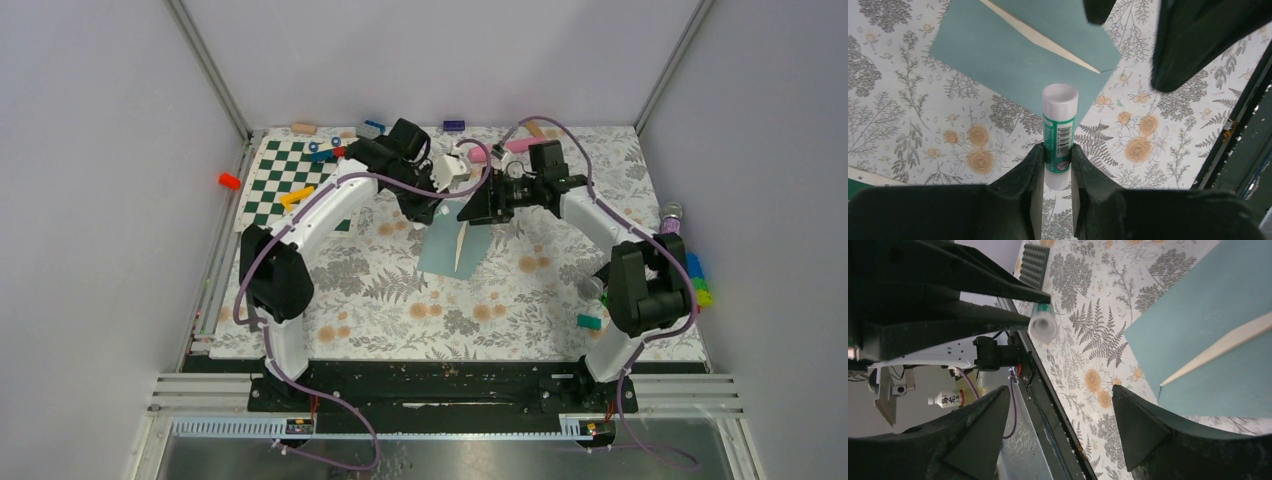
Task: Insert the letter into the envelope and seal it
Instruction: Pick up the solid glue from the center of the board.
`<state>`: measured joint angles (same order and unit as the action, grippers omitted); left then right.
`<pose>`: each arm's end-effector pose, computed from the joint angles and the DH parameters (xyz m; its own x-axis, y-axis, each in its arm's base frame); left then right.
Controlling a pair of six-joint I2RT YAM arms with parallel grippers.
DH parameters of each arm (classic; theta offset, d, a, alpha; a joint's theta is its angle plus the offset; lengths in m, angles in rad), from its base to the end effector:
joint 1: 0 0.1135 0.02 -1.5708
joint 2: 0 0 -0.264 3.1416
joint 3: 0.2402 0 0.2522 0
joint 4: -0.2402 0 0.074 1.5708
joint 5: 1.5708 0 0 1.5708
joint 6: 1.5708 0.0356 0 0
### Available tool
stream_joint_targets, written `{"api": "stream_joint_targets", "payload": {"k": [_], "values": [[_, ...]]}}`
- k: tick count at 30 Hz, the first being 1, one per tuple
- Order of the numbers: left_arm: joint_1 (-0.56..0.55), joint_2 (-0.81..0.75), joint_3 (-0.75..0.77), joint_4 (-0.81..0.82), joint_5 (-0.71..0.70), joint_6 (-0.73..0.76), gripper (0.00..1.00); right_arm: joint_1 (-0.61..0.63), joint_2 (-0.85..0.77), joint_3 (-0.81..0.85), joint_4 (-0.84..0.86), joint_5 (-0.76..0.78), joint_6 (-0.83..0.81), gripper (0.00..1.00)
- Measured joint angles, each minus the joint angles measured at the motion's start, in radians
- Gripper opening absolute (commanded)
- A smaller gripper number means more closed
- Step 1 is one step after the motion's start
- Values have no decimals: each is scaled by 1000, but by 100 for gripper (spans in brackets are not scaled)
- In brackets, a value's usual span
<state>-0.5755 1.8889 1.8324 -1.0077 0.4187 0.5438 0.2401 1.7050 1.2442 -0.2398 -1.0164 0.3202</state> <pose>0.3295 -0.2311 0.3172 -0.2848 0.7483 -0.5992 0.9467 0.3178 -0.0532 0.3544 0.1179 0.2602 -0.8325 -0.0332 -0.5531 -0.5209 0.3869 0.7609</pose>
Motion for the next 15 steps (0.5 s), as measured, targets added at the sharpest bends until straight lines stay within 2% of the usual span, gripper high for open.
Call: {"api": "stream_joint_targets", "payload": {"k": [12,15], "values": [[-45,24,0,-69,26,-36,19,34,91,-1,130,-35,128,75],[-53,31,0,-78,31,-42,19,36,100,-2,157,-51,151,68]]}}
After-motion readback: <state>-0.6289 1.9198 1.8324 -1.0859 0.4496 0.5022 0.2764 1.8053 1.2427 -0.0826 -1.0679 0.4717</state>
